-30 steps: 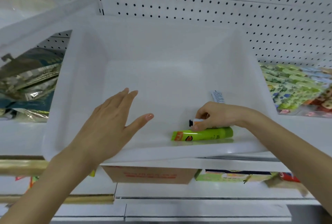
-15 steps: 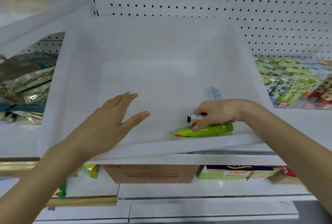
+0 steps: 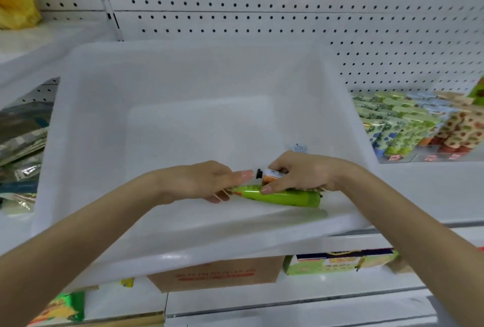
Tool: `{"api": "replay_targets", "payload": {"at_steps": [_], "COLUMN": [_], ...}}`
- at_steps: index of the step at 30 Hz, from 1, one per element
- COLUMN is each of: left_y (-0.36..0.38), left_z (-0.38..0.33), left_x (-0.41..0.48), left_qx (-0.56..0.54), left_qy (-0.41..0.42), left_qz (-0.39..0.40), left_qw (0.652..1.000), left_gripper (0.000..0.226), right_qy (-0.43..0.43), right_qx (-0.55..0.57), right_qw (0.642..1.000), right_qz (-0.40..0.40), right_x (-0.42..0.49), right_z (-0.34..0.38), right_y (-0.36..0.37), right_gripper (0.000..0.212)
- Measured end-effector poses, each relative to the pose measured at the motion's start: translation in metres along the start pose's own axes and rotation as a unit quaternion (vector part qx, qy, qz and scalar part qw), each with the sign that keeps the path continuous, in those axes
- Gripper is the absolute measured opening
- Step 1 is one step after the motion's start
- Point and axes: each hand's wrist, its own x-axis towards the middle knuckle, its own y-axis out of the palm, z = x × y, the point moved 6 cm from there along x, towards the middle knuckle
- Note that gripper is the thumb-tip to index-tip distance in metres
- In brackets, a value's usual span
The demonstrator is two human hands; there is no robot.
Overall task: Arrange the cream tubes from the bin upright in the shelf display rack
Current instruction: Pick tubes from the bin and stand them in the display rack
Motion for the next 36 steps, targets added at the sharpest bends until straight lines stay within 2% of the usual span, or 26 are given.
{"api": "replay_targets", "payload": {"at_steps": [3, 7, 9, 11, 14, 18, 22, 24, 27, 30, 32, 36], "left_y": [0.005, 0.001, -0.005, -0.010, -0.020, -0.035, -0.047, -0.050, -0.052, -0.049, -0.045, -0.044], "left_z": [0.000, 0.002, 0.005, 0.009, 0.016, 0.019, 0.021, 0.020, 0.015, 0.012, 0.014, 0.008], "left_x": [0.010, 0.015, 0.016, 0.017, 0.017, 0.018, 0.017, 0.017, 0.018, 0.018, 0.020, 0.020], "left_qx": [-0.048, -0.092, -0.110, -0.132, -0.167, -0.197, -0.214, -0.239, -0.301, -0.388, -0.435, -0.464], "left_qy": [0.005, 0.006, 0.002, -0.011, -0.042, -0.061, -0.062, -0.037, 0.024, 0.062, 0.066, 0.124], "left_qz": [0.034, 0.040, 0.034, 0.023, -0.017, -0.110, -0.187, -0.216, -0.237, -0.228, -0.223, -0.221], "left_qw": [0.998, 0.995, 0.993, 0.991, 0.985, 0.972, 0.957, 0.946, 0.923, 0.891, 0.870, 0.849], "left_gripper": [0.073, 0.040, 0.032, 0.035, 0.044, 0.053, 0.062, 0.057, 0.043, 0.030, 0.030, 0.018], "right_qy": [-0.011, -0.023, -0.026, -0.019, -0.001, -0.015, -0.039, -0.056, -0.063, -0.070, -0.070, -0.060], "right_qx": [0.032, 0.057, 0.077, 0.096, 0.128, 0.125, 0.160, 0.180, 0.228, 0.271, 0.292, 0.339], "right_qw": [0.999, 0.998, 0.997, 0.995, 0.992, 0.992, 0.985, 0.981, 0.970, 0.959, 0.953, 0.938], "right_qz": [-0.009, 0.007, 0.012, 0.016, 0.022, 0.007, 0.045, 0.043, 0.046, 0.052, 0.049, 0.042], "right_x": [0.000, 0.001, 0.001, 0.001, 0.002, 0.005, 0.006, 0.006, 0.004, 0.004, 0.003, 0.002], "right_z": [0.005, 0.009, 0.009, 0.008, 0.004, 0.004, 0.006, 0.008, 0.012, 0.017, 0.020, 0.020], "right_y": [-0.005, -0.004, -0.004, -0.006, -0.009, -0.010, -0.006, -0.008, -0.009, -0.007, -0.005, -0.002], "right_gripper": [0.031, 0.029, 0.038, 0.042, 0.035, 0.057, 0.031, 0.023, 0.032, 0.040, 0.040, 0.037]}}
